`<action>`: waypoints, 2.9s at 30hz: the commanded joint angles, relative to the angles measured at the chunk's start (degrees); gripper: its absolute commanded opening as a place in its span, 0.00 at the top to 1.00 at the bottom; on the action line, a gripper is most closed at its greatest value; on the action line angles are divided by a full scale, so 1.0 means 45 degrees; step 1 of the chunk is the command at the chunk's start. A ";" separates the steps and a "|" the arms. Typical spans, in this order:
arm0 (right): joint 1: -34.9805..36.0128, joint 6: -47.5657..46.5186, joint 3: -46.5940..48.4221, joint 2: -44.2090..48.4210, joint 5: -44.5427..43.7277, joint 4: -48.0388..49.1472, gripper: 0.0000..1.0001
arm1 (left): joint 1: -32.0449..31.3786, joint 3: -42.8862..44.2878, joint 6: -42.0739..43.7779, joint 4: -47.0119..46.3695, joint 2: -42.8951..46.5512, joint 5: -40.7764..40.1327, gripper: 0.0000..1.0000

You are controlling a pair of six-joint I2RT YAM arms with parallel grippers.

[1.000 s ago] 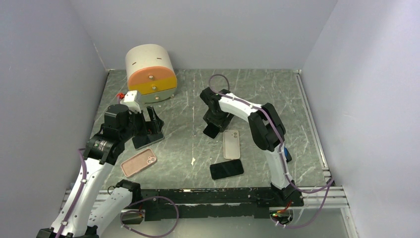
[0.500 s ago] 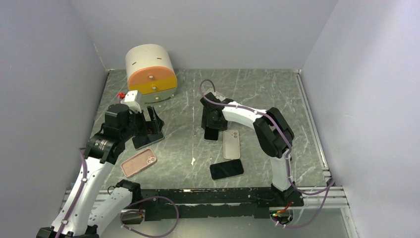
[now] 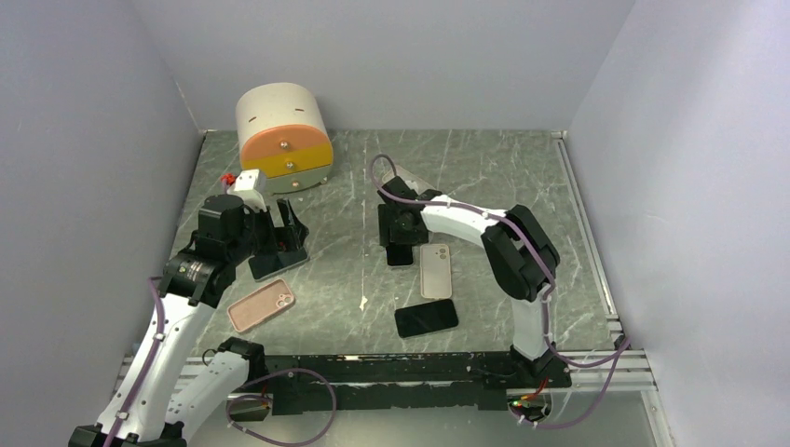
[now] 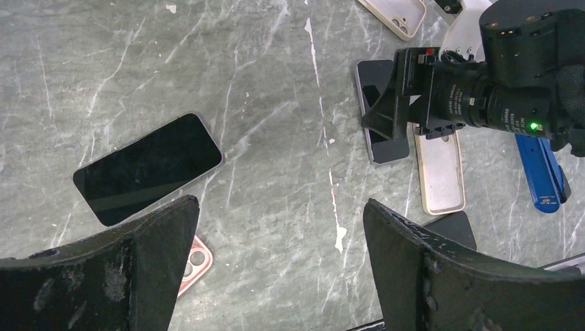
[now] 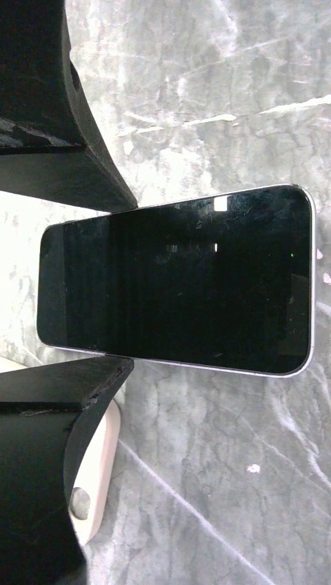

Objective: Put the phone into the phone case

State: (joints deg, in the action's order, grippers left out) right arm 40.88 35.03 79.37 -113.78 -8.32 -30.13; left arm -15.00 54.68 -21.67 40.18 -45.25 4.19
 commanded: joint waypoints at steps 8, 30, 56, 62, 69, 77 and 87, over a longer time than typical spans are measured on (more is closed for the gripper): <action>0.0046 -0.0148 -0.0701 0.2048 0.0735 0.0502 0.73 | 0.0053 0.0418 0.0166 -0.0307 -0.0061 -0.0127 0.06; 0.0048 0.1229 -0.4017 0.4557 -0.1112 -0.0745 0.74 | 0.0059 0.0399 0.0167 -0.0302 -0.0184 -0.0090 0.06; -0.0116 0.1260 -0.4828 0.4941 -0.1966 -0.1148 0.74 | 0.0053 0.0408 0.0166 -0.0346 -0.0197 -0.0015 0.06; -0.0156 0.1423 -0.4978 0.4686 -0.1797 -0.1148 0.74 | 0.0055 0.0407 0.0155 -0.0317 -0.0181 -0.0032 0.06; -0.0156 0.1459 -0.5151 0.4702 -0.1766 -0.1086 0.70 | 0.0053 0.0409 0.0167 -0.0339 -0.0273 0.0026 0.06; -0.0141 0.1338 -0.5333 0.4786 -0.1936 -0.1212 0.69 | 0.0058 0.0409 0.0167 -0.0341 -0.0275 0.0023 0.06; -0.0143 0.1027 -0.5400 0.4607 -0.1900 -0.0999 0.63 | 0.0053 0.0389 0.0148 -0.0376 -0.0275 0.0067 0.06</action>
State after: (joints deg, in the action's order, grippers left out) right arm 40.45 40.84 55.99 -93.73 -15.51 -34.02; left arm -14.98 54.68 -21.67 40.16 -46.39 4.23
